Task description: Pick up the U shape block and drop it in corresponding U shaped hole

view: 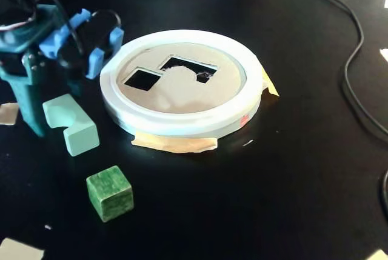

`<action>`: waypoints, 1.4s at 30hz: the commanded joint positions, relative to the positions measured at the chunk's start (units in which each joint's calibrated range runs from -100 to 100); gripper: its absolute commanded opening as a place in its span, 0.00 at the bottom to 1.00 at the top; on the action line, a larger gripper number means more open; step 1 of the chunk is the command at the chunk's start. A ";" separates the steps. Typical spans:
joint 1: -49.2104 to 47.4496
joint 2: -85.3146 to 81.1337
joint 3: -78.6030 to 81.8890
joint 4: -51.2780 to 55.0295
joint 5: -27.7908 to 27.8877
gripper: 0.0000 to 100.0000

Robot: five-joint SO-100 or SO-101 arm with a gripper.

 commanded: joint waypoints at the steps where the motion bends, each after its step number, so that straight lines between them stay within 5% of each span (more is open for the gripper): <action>1: 2.61 0.11 -5.34 -2.16 -0.39 0.70; 5: 2.61 0.19 -5.34 -2.16 -0.39 0.68; 14: 2.61 0.19 -5.25 -2.16 -0.34 0.33; 42: 2.61 5.57 -5.16 -2.16 -0.20 0.32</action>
